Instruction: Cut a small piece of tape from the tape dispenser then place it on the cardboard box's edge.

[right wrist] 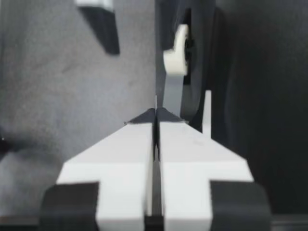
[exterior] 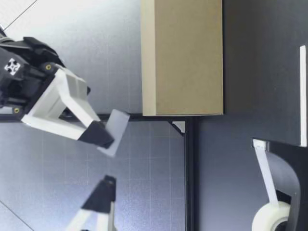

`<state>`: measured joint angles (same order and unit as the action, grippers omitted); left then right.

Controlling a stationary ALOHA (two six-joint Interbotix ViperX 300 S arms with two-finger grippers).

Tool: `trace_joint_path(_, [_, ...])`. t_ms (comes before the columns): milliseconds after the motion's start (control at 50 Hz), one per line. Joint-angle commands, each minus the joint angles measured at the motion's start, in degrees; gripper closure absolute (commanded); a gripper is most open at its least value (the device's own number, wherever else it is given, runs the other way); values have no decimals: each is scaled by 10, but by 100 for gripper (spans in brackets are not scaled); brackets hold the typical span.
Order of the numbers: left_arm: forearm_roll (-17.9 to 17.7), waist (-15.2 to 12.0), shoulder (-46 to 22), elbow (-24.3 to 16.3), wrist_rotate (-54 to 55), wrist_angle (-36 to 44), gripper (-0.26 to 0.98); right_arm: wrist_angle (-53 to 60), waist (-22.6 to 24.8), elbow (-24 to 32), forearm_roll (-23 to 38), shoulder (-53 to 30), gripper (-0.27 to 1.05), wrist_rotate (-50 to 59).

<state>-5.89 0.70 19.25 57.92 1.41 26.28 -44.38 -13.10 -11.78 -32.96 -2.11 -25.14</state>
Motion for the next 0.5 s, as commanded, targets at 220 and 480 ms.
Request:
trace_joint_path(220, [-21, 1, -28, -21, 0, 74, 34, 10, 9, 24, 4, 16, 86, -1])
trace_joint_path(480, [-21, 0, -43, -34, -1, 77, 35, 11, 10, 25, 4, 16, 86, -1])
